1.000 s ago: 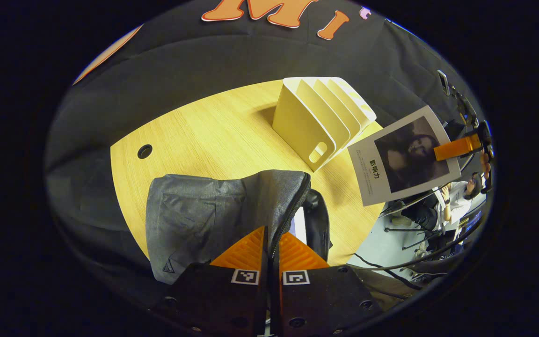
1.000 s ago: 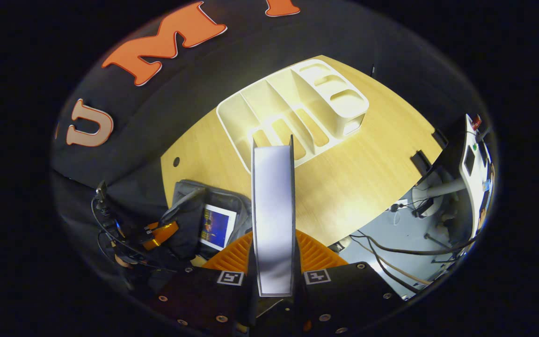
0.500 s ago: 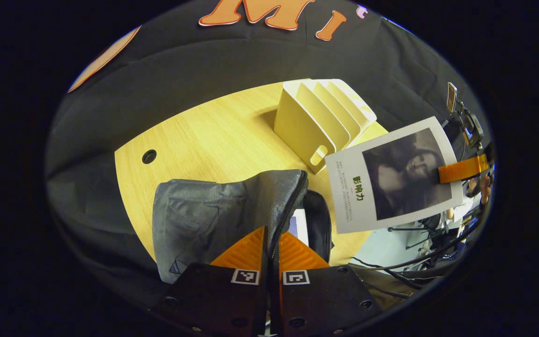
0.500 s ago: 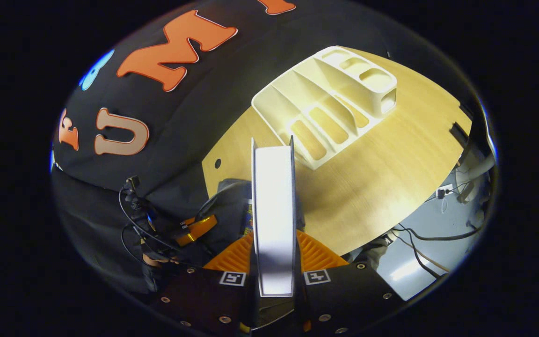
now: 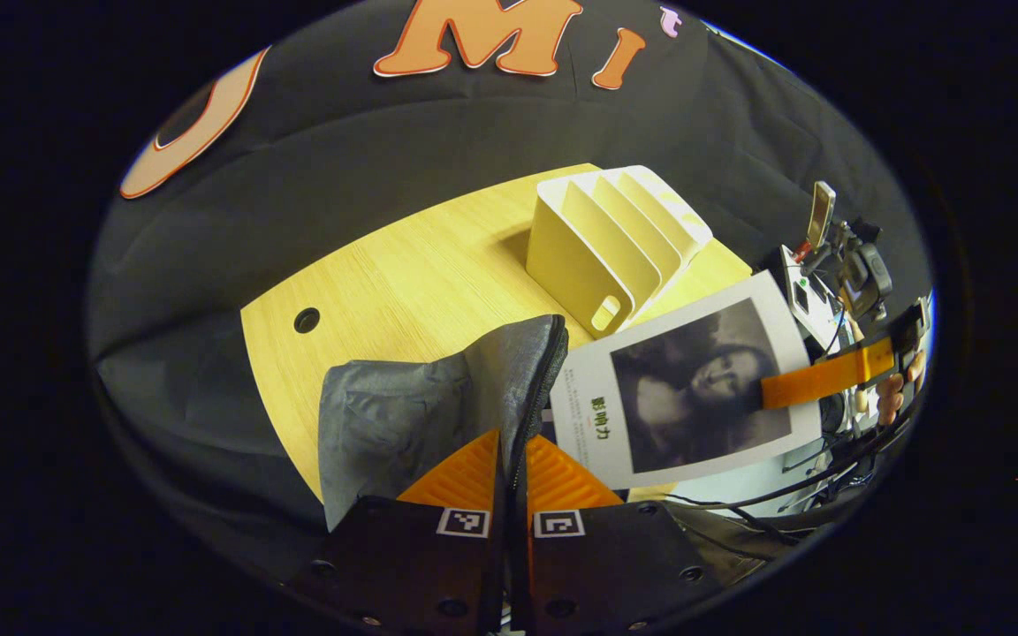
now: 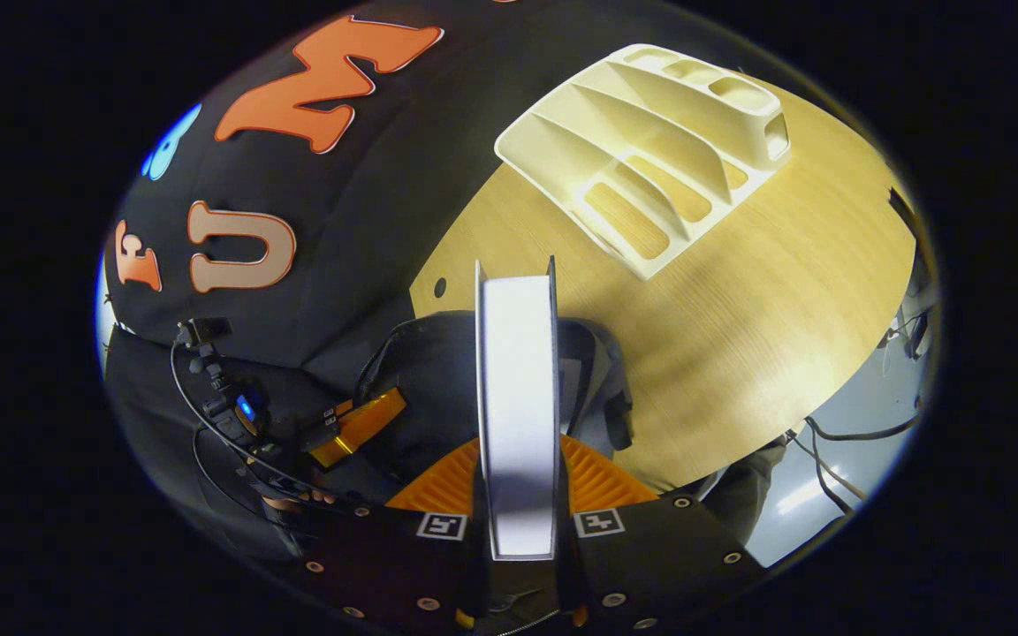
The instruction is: Open the schoolbag, grab two books from the bookshelf and put them into the schoolbag.
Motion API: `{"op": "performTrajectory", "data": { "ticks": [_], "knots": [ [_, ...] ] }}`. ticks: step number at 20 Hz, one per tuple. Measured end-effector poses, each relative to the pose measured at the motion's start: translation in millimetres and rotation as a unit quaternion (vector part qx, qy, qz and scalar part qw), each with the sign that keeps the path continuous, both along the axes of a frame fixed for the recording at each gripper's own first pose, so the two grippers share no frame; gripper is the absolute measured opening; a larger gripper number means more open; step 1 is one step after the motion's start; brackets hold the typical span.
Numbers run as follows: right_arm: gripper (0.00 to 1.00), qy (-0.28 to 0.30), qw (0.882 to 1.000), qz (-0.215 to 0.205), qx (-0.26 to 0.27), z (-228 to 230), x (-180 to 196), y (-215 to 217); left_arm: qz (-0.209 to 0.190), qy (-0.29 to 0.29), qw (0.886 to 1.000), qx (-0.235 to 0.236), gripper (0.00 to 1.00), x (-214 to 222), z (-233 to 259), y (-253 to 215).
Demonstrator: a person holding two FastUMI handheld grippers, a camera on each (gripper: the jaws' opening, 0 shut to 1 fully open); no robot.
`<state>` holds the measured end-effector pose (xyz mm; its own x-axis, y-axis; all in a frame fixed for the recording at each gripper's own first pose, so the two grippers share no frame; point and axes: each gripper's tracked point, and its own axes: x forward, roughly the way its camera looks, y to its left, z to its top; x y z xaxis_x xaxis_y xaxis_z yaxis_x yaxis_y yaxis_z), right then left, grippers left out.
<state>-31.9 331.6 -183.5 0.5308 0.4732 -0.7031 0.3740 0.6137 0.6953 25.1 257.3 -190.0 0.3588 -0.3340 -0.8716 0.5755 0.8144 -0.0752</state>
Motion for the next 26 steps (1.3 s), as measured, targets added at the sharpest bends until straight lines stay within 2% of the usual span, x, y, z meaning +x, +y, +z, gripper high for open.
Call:
{"op": "performTrajectory", "data": {
  "ticks": [9, 18, 23, 24, 26],
  "knots": [
    [0.29, -0.021, 0.997, 0.0, 0.077, -42.8, 36.7, 63.8, 0.003, -0.013, 1.0, -0.008, 0.04, 2.1, 11.6, 2.7],
    [0.29, -0.042, 0.991, 0.001, 0.126, -82.2, 63.4, 111.8, 0.001, -0.026, 0.999, -0.032, 0.04, -3.0, 23.3, -10.0],
    [0.29, -0.039, 0.985, -0.026, 0.165, -102.9, 76.6, 125.0, -0.001, -0.029, 0.999, -0.043, 0.04, -7.3, 25.6, -16.8],
    [0.31, -0.034, 0.985, -0.026, 0.168, -105.6, 74.8, 125.6, 0.0, -0.029, 0.999, -0.043, 0.05, -6.5, 24.2, -16.5],
    [0.36, -0.015, 0.991, -0.015, 0.135, -113.9, 69.5, 120.8, 0.006, -0.029, 0.999, -0.043, 0.05, -5.0, 22.8, -15.1]
  ]
}}
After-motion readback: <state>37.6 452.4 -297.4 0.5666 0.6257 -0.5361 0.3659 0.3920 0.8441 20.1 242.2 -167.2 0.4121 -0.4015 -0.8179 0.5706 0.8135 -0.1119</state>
